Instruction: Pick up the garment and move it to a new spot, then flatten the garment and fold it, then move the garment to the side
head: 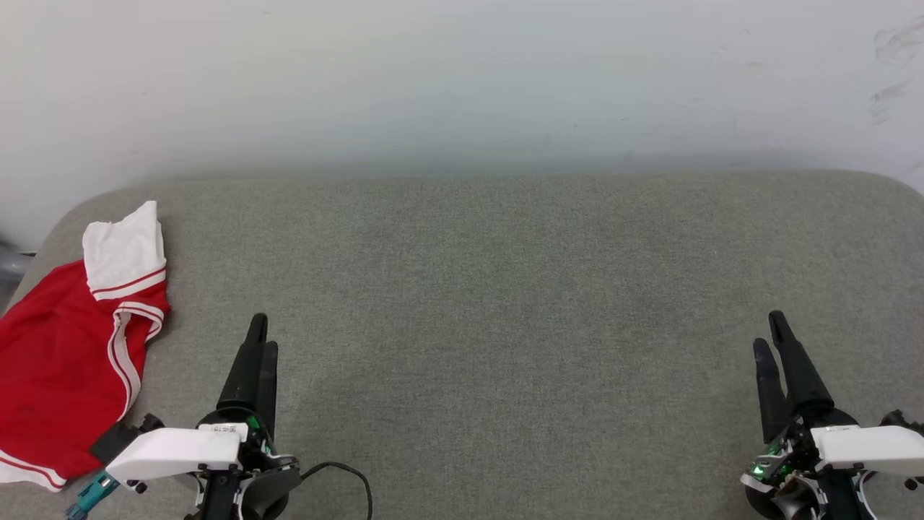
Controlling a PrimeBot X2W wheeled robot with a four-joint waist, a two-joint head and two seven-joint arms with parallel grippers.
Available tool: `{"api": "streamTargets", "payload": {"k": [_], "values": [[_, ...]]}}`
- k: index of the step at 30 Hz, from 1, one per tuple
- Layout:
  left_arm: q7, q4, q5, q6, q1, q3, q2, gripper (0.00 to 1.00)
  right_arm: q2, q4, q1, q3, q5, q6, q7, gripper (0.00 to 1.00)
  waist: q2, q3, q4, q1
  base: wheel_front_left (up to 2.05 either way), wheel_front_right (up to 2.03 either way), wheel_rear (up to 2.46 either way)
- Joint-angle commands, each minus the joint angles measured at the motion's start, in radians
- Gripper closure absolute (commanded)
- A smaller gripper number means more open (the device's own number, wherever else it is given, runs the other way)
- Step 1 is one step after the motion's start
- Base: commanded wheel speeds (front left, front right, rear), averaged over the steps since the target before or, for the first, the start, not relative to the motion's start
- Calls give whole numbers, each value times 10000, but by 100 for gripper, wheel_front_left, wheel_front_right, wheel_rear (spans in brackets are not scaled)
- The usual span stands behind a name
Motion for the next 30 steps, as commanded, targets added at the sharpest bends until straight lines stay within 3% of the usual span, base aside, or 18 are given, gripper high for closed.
{"api": "streamTargets", "payload": {"k": [1, 5, 6, 18, 20, 30], "values": [[-104, -328, 205, -15, -93, -54, 20, 0, -17, -306, -77, 39, -169, 2, -110, 0, 0, 4, 4, 0, 0, 0, 0], [-275, -563, 856, -16, -52, -133, 21, 0, -27, -462, -25, 89, -741, 2, -279, 0, 0, 6, 22, 0, 0, 0, 0], [-394, -711, 1539, -17, -37, -224, 23, 0, -77, -540, -2, 135, -1495, 2, -405, 0, 0, 8, 40, 0, 0, 0, 0], [-847, -1129, 4924, -21, 101, -492, 48, 0, -181, -891, 92, 284, -5450, 1, -833, 0, 0, -13, 91, 0, 0, 0, 0], [-987, -1234, 6115, -23, 145, -514, 86, 0, -160, -1066, 157, 298, -6629, 1, -811, 0, 0, -26, 104, 0, 0, 0, 0], [-1314, -1188, 8584, 2, 260, -644, 342, 0, -262, -1498, 267, 424, -9189, 1, -608, 0, 0, -45, 101, 0, 0, 0, 0]]}}
